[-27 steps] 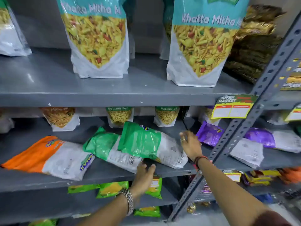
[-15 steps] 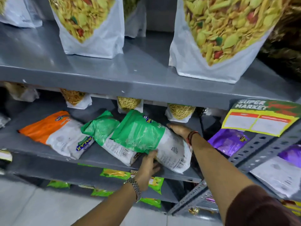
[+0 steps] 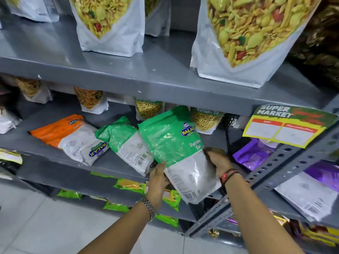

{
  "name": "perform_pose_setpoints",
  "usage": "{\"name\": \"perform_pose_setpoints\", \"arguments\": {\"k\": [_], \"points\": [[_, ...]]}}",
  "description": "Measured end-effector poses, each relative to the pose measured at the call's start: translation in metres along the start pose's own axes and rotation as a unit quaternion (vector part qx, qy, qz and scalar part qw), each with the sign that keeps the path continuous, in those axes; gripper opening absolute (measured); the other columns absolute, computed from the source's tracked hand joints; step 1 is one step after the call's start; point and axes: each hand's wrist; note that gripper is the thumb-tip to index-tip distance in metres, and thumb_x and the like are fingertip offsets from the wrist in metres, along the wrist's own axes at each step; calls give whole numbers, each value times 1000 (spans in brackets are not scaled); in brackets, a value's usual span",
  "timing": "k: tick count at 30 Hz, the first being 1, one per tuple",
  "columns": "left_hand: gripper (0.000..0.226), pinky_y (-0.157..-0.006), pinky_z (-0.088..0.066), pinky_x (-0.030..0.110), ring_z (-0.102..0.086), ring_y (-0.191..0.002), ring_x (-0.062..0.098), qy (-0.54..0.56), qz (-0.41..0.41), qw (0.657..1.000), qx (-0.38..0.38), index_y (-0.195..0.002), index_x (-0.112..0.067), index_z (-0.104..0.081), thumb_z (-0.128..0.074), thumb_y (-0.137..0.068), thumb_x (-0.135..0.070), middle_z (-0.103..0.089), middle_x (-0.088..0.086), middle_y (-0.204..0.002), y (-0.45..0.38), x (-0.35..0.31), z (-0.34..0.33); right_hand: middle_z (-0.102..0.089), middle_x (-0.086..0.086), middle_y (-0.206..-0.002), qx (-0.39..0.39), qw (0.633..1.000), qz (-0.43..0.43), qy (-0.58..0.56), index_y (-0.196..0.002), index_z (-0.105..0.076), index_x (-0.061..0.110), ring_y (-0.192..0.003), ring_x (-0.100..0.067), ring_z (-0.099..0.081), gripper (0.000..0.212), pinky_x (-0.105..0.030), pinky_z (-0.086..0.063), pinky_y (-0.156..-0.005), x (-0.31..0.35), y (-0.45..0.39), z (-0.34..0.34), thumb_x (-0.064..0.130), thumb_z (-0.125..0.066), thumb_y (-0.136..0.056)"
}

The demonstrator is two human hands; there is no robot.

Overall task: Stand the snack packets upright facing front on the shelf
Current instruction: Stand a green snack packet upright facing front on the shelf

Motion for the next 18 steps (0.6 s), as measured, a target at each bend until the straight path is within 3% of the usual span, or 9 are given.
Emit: {"name": "perform_pose_setpoints", "arguments": {"k": [3,4,6,8,11,13,15,16,18], "points": [[15,-80,-50,30,-65,-89,16,-37,-59,998,10,-85,-30,-58,-46,-92,-33,-66,0,-96,1,-16,0,-69,14,-50,-1,992,-10,-122,-101,-67,6,-41,5,-58,20,-5,-43,-41,-4,15,8,2,-50,-91],[15,-80,-49,25,-65,-90,9,-48,-77,996,15,-91,-30,-60,-46,-92,-34,-65,-5,-100,-1,-23,-1,-66,14,-49,10,991,0,-136,-90,-66,10,-42,4,-59,21,-7,-45,-43,-2,18,9,1,-47,-92],[34,-95,-46,25,-61,-108,7,-78,-114,990,35,-119,-20,-60,-44,-93,-36,-60,-7,-121,-5,-43,-7,-66,3,-65,22,989,32,-142,-75,-61,14,-60,-9,-59,29,-19,-46,-57,6,26,11,0,-43,-93],[50,-113,-33,41,-47,-130,21,-101,-118,986,54,-135,-10,-47,-42,-94,-38,-49,6,-142,-11,-59,-14,-61,-6,-81,7,985,57,-165,-74,-58,16,-75,-16,-53,31,-28,-44,-72,14,29,10,-2,-42,-92],[52,-113,-26,28,-37,-136,16,-97,-130,984,70,-139,-10,-39,-40,-95,-37,-39,4,-149,-21,-73,-26,-59,-9,-98,-25,972,87,-216,-76,-56,19,-95,-20,-52,33,-36,-43,-93,17,25,8,-6,-41,-91],[53,-111,-26,27,-34,-137,15,-111,-127,983,68,-141,-9,-37,-40,-95,-37,-37,3,-150,-27,-75,-29,-63,-4,-88,-23,966,101,-237,-77,-57,18,-87,-16,-57,31,-30,-46,-87,12,22,6,-4,-42,-93],[55,-113,-23,30,-30,-140,16,-154,-118,977,87,-143,-9,-33,-37,-96,-38,-32,4,-153,-30,-71,-26,-66,2,-77,-20,967,92,-236,-76,-56,18,-72,-9,-60,32,-19,-50,-68,3,23,5,-4,-41,-93],[56,-114,-22,31,-27,-142,17,-176,-115,973,95,-144,-10,-31,-35,-96,-39,-30,3,-154,-31,-67,-23,-65,1,-79,-17,968,86,-235,-76,-56,18,-72,-9,-58,32,-19,-48,-66,-3,23,4,-4,-41,-94],[59,-114,-21,32,-25,-143,18,-207,-107,967,101,-145,-11,-27,-31,-96,-43,-26,3,-155,-30,-61,-16,-62,-5,-90,-5,964,83,-251,-81,-57,17,-81,-14,-56,29,-24,-46,-77,-12,25,2,-4,-41,-93]]}}
Point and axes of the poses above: each hand's wrist, its own y-axis away from the middle knuckle, its own z-axis out of the back of the hand, x = y × z
